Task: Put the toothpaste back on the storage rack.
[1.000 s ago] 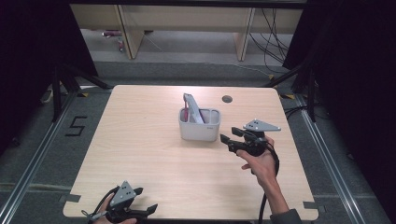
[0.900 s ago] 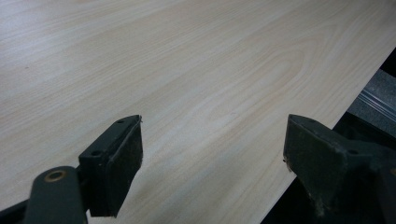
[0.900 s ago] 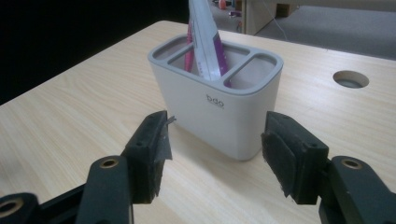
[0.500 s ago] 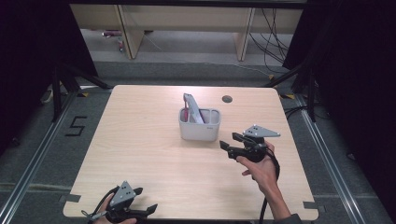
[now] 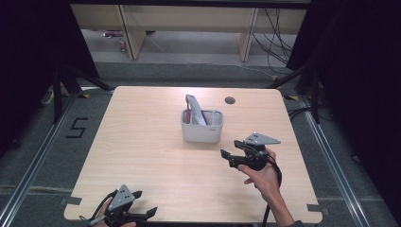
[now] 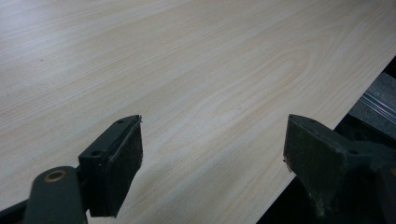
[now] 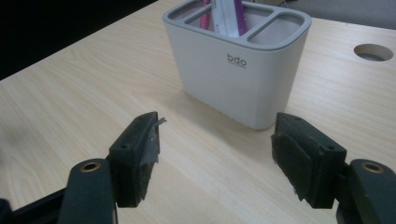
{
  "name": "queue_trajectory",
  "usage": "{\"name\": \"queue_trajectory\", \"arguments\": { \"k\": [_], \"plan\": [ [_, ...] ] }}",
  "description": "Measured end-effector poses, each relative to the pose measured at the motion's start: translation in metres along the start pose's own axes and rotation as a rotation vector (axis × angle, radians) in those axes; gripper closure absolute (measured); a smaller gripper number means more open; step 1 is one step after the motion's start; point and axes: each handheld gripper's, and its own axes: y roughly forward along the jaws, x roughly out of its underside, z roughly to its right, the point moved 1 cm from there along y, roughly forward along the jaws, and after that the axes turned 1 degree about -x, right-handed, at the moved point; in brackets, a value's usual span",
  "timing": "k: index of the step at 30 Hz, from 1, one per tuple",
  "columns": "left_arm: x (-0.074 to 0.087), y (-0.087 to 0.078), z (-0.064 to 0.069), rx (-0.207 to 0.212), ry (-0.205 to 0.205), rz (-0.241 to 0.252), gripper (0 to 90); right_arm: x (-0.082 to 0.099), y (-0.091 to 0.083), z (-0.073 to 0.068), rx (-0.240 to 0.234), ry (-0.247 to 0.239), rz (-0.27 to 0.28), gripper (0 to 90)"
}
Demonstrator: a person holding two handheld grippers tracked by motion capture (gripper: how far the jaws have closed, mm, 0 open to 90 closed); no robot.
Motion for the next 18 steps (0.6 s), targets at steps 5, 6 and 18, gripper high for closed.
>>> {"name": "queue_trajectory", "arguments": {
  "k": [5,6,18],
  "plan": [
    [0.001,0.0,-0.001,-0.001,-0.011,0.01,19.4,0.003,0.001,-0.003,-0.004,-0.021,-0.014,32.4],
    [0.001,-0.001,-0.001,-0.002,-0.005,0.006,19.3,0.004,0.002,-0.005,-0.016,0.006,-0.015,32.3],
    [0.002,-0.002,-0.001,-0.003,-0.001,0.016,19.3,0.018,-0.008,-0.005,0.002,0.002,-0.044,32.0]
  ]
}}
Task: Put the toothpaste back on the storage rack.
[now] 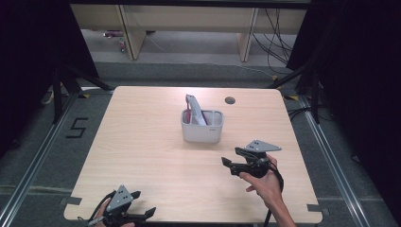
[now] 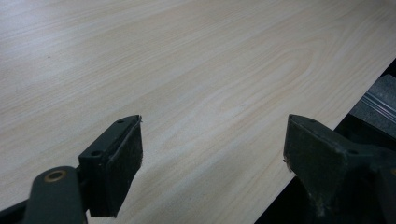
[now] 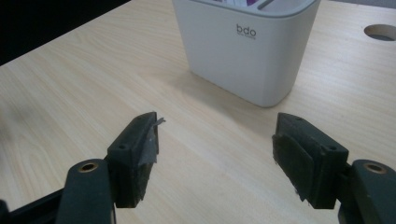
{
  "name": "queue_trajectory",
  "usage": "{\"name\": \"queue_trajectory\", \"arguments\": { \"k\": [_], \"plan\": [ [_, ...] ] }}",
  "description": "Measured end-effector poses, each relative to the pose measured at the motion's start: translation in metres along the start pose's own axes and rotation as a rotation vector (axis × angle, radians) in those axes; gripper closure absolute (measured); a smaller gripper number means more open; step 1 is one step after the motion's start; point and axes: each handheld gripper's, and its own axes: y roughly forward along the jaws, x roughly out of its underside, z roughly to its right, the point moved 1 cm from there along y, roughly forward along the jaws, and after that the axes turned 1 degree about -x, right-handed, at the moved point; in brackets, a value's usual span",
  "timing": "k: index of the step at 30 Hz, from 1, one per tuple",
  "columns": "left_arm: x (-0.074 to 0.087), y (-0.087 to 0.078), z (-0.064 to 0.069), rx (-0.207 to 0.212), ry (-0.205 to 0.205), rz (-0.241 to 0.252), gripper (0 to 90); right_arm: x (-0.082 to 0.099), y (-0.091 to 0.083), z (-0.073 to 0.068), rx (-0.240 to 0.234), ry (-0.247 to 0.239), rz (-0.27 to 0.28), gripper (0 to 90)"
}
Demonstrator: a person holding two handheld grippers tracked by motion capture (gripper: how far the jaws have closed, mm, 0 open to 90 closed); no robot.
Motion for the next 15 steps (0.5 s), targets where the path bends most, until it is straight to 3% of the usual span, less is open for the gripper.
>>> {"name": "queue_trajectory", "arguments": {
  "k": [1,2,3,4,5,6,7,9,11,12,14,15],
  "plan": [
    [0.0,0.0,0.0,0.0,0.002,-0.002,19.4,0.002,0.001,0.002,0.0,-0.03,0.019,31.8],
    [0.001,0.0,0.0,-0.001,-0.003,0.001,19.4,0.004,0.0,0.001,-0.016,-0.001,0.005,31.7],
    [0.001,0.0,0.0,-0.004,-0.006,-0.001,19.3,0.005,0.0,0.002,-0.005,-0.027,0.002,31.6],
    [0.001,-0.001,0.0,-0.005,-0.005,-0.002,19.3,0.007,-0.002,-0.001,-0.009,0.014,-0.016,31.4],
    [0.001,-0.002,-0.002,-0.014,0.018,-0.018,19.3,0.008,-0.001,0.002,-0.004,-0.025,-0.002,31.3],
    [0.001,-0.002,-0.001,-0.008,-0.001,-0.005,19.3,0.011,-0.002,0.0,-0.001,0.003,-0.01,31.1],
    [0.001,-0.003,-0.001,-0.009,0.007,-0.012,19.3,0.013,-0.003,0.001,0.004,-0.026,-0.014,30.9],
    [0.002,-0.002,-0.001,-0.01,-0.003,-0.006,19.3,0.014,-0.003,0.0,-0.004,-0.009,-0.012,30.6],
    [0.002,-0.002,-0.001,-0.012,-0.002,-0.007,19.3,0.017,-0.003,0.001,-0.011,-0.023,-0.008,30.2],
    [0.001,-0.004,-0.003,-0.013,0.028,-0.031,19.3,0.018,-0.003,-0.002,-0.014,0.013,-0.017,29.9],
    [0.001,-0.003,-0.002,-0.011,0.026,-0.031,19.3,0.021,-0.004,-0.001,-0.006,-0.018,-0.013,29.3],
    [0.001,-0.004,-0.002,-0.011,0.026,-0.032,19.4,0.023,-0.004,-0.003,-0.028,0.005,-0.025,29.0]
  ]
}}
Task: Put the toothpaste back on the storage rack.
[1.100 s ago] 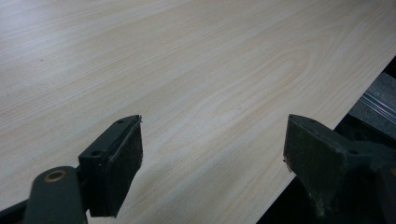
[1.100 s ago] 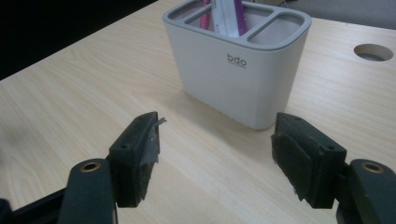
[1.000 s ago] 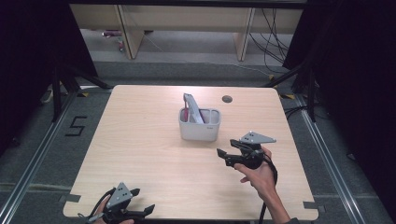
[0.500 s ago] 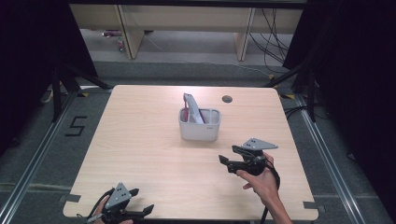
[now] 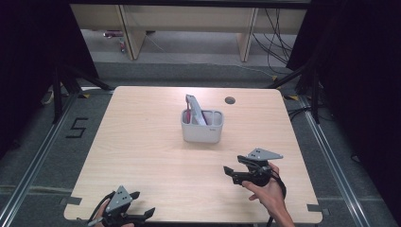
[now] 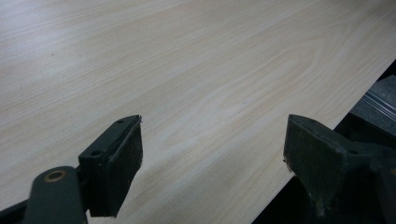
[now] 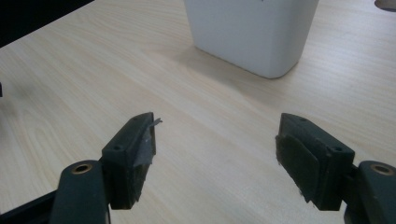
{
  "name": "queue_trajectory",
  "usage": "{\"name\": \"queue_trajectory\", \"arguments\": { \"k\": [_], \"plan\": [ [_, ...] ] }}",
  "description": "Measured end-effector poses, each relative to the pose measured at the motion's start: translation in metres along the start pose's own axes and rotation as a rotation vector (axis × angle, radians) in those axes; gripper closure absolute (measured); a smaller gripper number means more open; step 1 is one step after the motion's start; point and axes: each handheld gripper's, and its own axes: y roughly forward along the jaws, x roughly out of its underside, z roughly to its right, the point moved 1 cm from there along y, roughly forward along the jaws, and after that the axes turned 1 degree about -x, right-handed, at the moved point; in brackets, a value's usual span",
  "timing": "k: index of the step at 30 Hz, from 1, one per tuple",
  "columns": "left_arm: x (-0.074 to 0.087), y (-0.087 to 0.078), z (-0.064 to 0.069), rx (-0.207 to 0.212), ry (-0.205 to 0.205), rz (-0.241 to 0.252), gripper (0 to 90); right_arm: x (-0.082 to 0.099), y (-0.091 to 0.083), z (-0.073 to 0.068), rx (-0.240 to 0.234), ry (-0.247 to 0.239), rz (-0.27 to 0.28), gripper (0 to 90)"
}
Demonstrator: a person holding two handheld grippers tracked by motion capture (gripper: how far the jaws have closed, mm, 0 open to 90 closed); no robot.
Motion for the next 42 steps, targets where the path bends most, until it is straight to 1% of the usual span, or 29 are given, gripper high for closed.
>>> {"name": "queue_trajectory", "arguments": {
  "k": [1,3,4,5,7,8,9,11,13,14,15,16,18,22,23,24,25,27,28,29,30,31,32,33,34,35,36,37,42],
  "plan": [
    [0.0,0.0,0.0,0.0,-0.001,0.001,19.3,0.001,-0.001,0.0,0.007,-0.013,-0.003,28.7],
    [0.0,0.0,0.0,0.001,-0.003,0.005,19.3,0.003,-0.002,-0.004,0.006,0.022,-0.019,27.9],
    [0.0,0.0,0.0,0.001,-0.004,0.007,19.3,0.005,-0.002,-0.002,0.008,-0.012,-0.008,27.7],
    [0.0,0.001,0.001,0.0,-0.026,0.028,19.3,0.006,-0.003,-0.003,0.006,0.004,-0.023,27.6],
    [0.0,0.0,0.0,0.0,-0.01,0.014,19.4,0.009,-0.002,-0.006,-0.004,0.019,-0.023,27.0],
    [0.0,-0.001,0.0,-0.001,-0.004,0.009,19.3,0.01,-0.002,-0.004,0.001,-0.007,-0.025,26.7],
    [0.0,-0.001,0.0,0.0,-0.005,0.008,19.3,0.012,-0.001,-0.005,-0.01,0.008,-0.027,26.5],
    [0.001,0.001,0.001,-0.001,-0.024,0.026,19.3,0.013,-0.003,-0.006,0.005,0.003,-0.039,26.1],
    [0.001,0.001,0.001,0.0,-0.025,0.028,19.3,0.016,-0.002,-0.006,-0.013,0.001,-0.035,25.6],
    [0.001,0.001,0.001,-0.002,-0.025,0.026,19.3,0.017,-0.003,-0.01,-0.01,0.037,-0.044,25.6],
    [0.001,0.0,0.0,-0.002,-0.011,0.014,19.4,0.017,-0.004,-0.007,0.003,-0.02,-0.038,25.3],
    [0.001,-0.001,0.0,-0.002,-0.005,0.009,19.3,0.018,-0.004,-0.01,-0.008,0.021,-0.044,24.9],
    [0.001,0.0,0.001,-0.003,-0.026,0.027,19.3,0.02,-0.005,-0.009,0.005,0.006,-0.04,24.0],
    [0.001,0.0,0.001,-0.004,-0.026,0.027,19.3,0.024,-0.008,-0.008,0.007,-0.008,-0.047,22.5],
    [0.001,0.0,0.001,-0.003,-0.026,0.027,19.3,0.025,-0.008,-0.009,-0.009,0.025,-0.054,22.2],
    [0.001,0.0,0.001,-0.003,-0.024,0.027,19.3,0.026,-0.009,-0.01,0.003,0.032,-0.055,22.1],
    [0.001,0.0,0.001,-0.003,-0.021,0.028,19.3,0.027,-0.009,-0.008,-0.004,0.002,-0.054,22.0],
    [0.001,0.0,0.001,-0.003,-0.023,0.029,19.3,0.031,-0.012,-0.011,0.022,0.048,-0.065,21.1],
    [0.001,0.0,0.001,-0.002,-0.023,0.028,19.3,0.031,-0.012,-0.011,0.022,0.048,-0.065,21.1],
    [0.001,0.0,0.001,-0.004,-0.024,0.027,19.3,0.032,-0.013,-0.007,0.028,0.002,-0.059,21.1],
    [0.001,0.0,0.001,-0.002,-0.025,0.027,19.3,0.033,-0.013,-0.008,0.019,0.007,-0.068,21.1],
    [0.001,-0.001,0.0,-0.001,0.0,0.008,19.3,0.035,-0.014,-0.01,0.015,0.028,-0.079,21.2],
    [0.001,-0.001,0.0,-0.001,0.0,0.008,19.3,0.036,-0.015,-0.008,0.021,-0.006,-0.069,21.2],
    [0.001,-0.001,0.0,-0.001,-0.001,0.009,19.3,0.037,-0.015,-0.01,0.025,0.011,-0.07,21.2],
    [0.001,-0.002,-0.001,-0.001,0.001,0.008,19.3,0.038,-0.016,-0.008,0.021,-0.008,-0.076,21.2],
    [0.001,0.0,0.001,-0.003,-0.023,0.029,19.3,0.039,-0.018,-0.009,0.029,0.004,-0.076,21.3],
    [0.001,0.0,0.001,-0.003,-0.021,0.027,19.3,0.039,-0.018,-0.008,0.029,-0.011,-0.073,21.3],
    [0.001,0.0,0.001,-0.003,-0.021,0.028,19.3,0.041,-0.018,-0.01,0.032,0.006,-0.063,21.3],
    [0.001,0.0,0.001,-0.002,-0.024,0.025,19.3,0.046,-0.023,-0.009,0.038,-0.01,-0.094,21.3]
  ]
}}
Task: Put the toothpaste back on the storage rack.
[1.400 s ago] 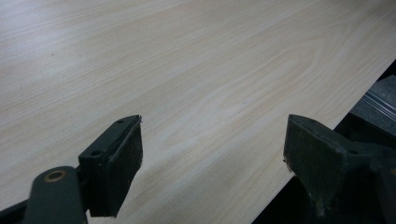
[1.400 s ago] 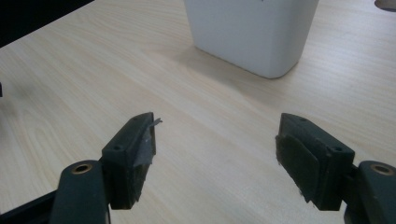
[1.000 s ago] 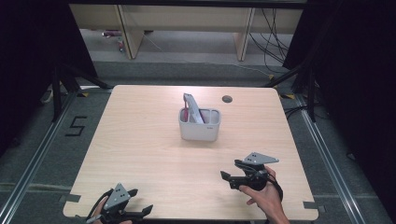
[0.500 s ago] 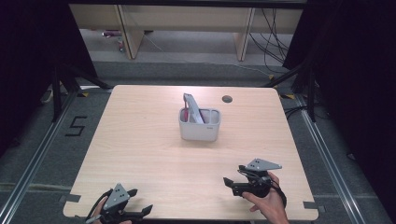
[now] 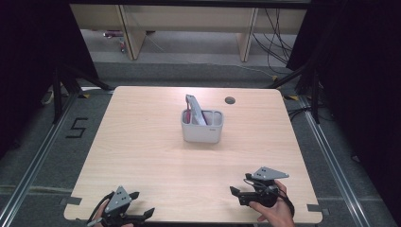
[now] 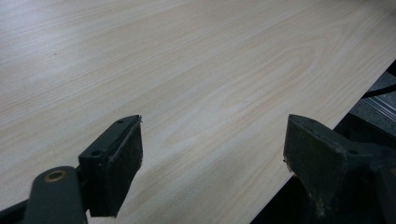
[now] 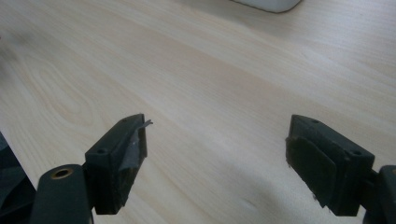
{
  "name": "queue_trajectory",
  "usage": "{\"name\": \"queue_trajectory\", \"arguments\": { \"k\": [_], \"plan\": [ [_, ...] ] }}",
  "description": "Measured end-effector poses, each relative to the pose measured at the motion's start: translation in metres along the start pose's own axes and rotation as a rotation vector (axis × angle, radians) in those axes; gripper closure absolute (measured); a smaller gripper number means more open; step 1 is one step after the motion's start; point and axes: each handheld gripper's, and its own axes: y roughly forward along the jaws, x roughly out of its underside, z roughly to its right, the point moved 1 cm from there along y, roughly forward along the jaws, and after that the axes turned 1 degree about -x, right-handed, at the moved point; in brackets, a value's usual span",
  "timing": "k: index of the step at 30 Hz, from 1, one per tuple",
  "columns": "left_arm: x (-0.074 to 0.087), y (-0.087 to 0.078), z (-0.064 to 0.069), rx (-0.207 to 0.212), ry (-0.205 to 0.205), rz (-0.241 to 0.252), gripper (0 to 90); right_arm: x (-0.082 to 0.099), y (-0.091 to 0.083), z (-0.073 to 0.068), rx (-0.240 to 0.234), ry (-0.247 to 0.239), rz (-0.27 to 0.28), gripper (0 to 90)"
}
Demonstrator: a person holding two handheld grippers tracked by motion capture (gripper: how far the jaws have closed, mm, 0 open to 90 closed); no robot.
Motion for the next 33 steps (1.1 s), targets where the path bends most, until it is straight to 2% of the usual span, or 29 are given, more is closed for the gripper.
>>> {"name": "queue_trajectory", "arguments": {
  "k": [1,2,3,5,6,7,8,10,11,13,14,16,17,18,20,21,22,23,24,27,28,30,31,32,33],
  "plan": [
    [0.0,-0.001,-0.001,-0.001,0.019,-0.012,19.3,0.002,0.0,-0.002,-0.004,0.029,0.004,21.4],
    [0.0,0.0,0.0,-0.001,0.003,0.001,19.3,0.003,-0.001,-0.002,-0.003,0.022,-0.007,21.5],
    [0.0,0.0,0.0,-0.001,0.004,0.0,19.3,0.004,-0.002,-0.001,0.011,0.009,-0.008,21.4],
    [0.0,0.0,0.0,-0.001,0.001,-0.002,19.3,0.007,-0.002,-0.003,-0.003,0.031,-0.017,21.2],
    [0.0,0.0,0.0,0.002,0.0,-0.001,19.3,0.009,-0.002,-0.002,0.002,0.018,-0.023,21.0],
    [0.0,0.0,0.0,0.0,-0.001,-0.001,19.3,0.011,-0.003,-0.003,-0.001,0.029,-0.043,20.8],
    [0.0,0.0,0.0,0.001,-0.001,-0.001,19.2,0.013,-0.003,-0.002,0.014,-0.001,-0.047,20.3],
    [0.0,0.0,0.0,0.001,0.0,0.0,19.2,0.016,-0.004,-0.002,-0.013,0.017,-0.063,19.5],
    [0.0,0.0,0.0,-0.002,0.001,-0.006,19.1,0.017,-0.005,-0.005,0.007,0.033,-0.065,19.5],
    [0.001,0.001,0.0,0.004,-0.001,0.0,19.1,0.018,-0.008,-0.005,0.022,0.017,-0.067,19.4],
    [0.001,0.001,0.0,0.004,0.0,-0.005,19.1,0.019,-0.009,-0.004,0.02,0.008,-0.059,19.3],
    [0.001,0.001,0.001,0.005,0.0,-0.005,19.1,0.021,-0.011,-0.006,0.022,0.025,-0.068,18.5],
    [0.0,-0.001,-0.001,0.004,0.019,-0.023,19.1,0.022,-0.012,-0.006,0.019,0.024,-0.076,18.3],
    [0.0,-0.001,-0.001,0.004,0.024,-0.027,19.1,0.023,-0.012,-0.004,0.024,0.001,-0.069,18.2],
    [0.001,0.001,0.0,0.002,0.0,-0.003,19.0,0.025,-0.013,-0.004,0.008,0.016,-0.073,17.4],
    [0.001,0.0,0.0,0.002,0.002,-0.005,18.9,0.027,-0.014,-0.007,0.029,0.034,-0.076,17.2],
    [0.001,0.001,0.0,0.001,-0.007,0.0,18.9,0.027,-0.014,-0.004,0.029,-0.004,-0.067,17.0],
    [0.001,0.001,0.0,0.0,-0.007,-0.002,18.8,0.027,-0.014,-0.005,0.02,-0.003,-0.059,16.7],
    [0.001,0.001,0.0,0.001,-0.008,-0.001,18.8,0.028,-0.016,-0.007,0.035,0.009,-0.069,16.6],
    [0.001,0.001,0.0,0.001,-0.005,-0.002,18.7,0.029,-0.016,-0.007,0.029,-0.016,-0.07,16.6],
    [0.001,0.001,0.0,0.001,-0.005,-0.001,18.7,0.03,-0.017,-0.01,0.034,0.027,-0.08,16.7],
    [0.001,0.001,0.0,0.001,-0.006,0.0,18.8,0.03,-0.017,-0.008,0.014,-0.003,-0.076,16.7],
    [0.001,0.001,0.0,-0.001,-0.005,-0.003,18.7,0.031,-0.017,-0.008,0.007,0.013,-0.068,16.7],
    [0.001,0.001,0.0,-0.001,0.002,-0.011,18.8,0.031,-0.017,-0.007,0.023,0.001,-0.056,16.7],
    [0.001,0.0,-0.001,-0.001,0.007,-0.016,18.7,0.031,-0.019,-0.008,0.029,0.009,-0.071,16.7]
  ]
}}
